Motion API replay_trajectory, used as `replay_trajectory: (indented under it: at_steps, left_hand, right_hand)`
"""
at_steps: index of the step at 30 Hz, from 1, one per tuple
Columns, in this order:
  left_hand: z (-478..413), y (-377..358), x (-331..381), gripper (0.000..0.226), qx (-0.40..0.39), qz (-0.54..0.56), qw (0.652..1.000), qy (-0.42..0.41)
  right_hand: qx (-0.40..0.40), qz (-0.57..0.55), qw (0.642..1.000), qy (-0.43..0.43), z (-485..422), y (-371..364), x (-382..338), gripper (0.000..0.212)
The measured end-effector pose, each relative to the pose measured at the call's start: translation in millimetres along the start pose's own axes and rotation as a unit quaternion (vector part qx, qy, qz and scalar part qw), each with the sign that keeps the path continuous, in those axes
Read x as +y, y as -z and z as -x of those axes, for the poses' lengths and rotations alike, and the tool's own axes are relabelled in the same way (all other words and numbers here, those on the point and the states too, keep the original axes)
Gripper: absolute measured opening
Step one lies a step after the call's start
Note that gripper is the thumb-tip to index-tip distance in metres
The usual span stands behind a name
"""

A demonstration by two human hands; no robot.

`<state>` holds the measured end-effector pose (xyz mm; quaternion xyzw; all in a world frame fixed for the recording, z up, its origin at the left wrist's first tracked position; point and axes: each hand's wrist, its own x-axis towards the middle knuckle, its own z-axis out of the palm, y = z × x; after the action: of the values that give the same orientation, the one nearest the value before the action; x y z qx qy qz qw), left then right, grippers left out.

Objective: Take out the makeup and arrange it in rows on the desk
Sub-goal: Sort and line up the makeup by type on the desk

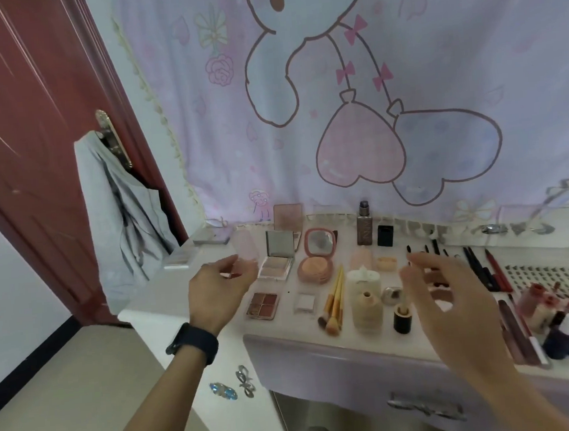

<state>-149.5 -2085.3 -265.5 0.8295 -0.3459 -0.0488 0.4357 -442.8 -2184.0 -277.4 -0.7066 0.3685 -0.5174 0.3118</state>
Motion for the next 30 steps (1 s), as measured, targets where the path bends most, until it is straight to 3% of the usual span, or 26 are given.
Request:
replay_trajectory:
  at_steps: [3,7,12,24,28,30]
  left_hand:
    - [-14.2,-3.2,-33.5,0.018,-0.009,-0.027,0.998,0.050]
    - [-25.8,-14.8,-66.8,0.032,-0.016,-0.071,0.994,0.077]
    - [-26.3,-31.3,-78.2,0.026,0.006,-0.108,0.991,0.077]
    - [-23.8,-44.5,-94.6,0.045,0.008,-0.148,0.986,0.078]
    - [-19.5,-45.3,-92.8,0.051,0.018,-0.141,0.987,0.075]
    - [-18.5,-44.9,-94.3,0.057,0.016,-0.131,0.989,0.070]
  right_hand:
    - [-0.016,0.081,0.997,-0.008,22.1,0.4,38.7,0.059]
    - [-0.102,0.268,0.957,-0.044,43.6,-1.2,73.1,0.085]
    - [-0.167,0.441,0.882,-0.019,53.1,-12.3,98.1,0.108]
    - [-0.173,0.480,0.860,0.004,58.3,-11.5,105.0,0.103]
    - [-0.187,0.455,0.871,0.003,56.8,-8.8,103.5,0.102]
    - [-0.186,0.396,0.899,0.008,58.3,-4.5,103.1,0.099]
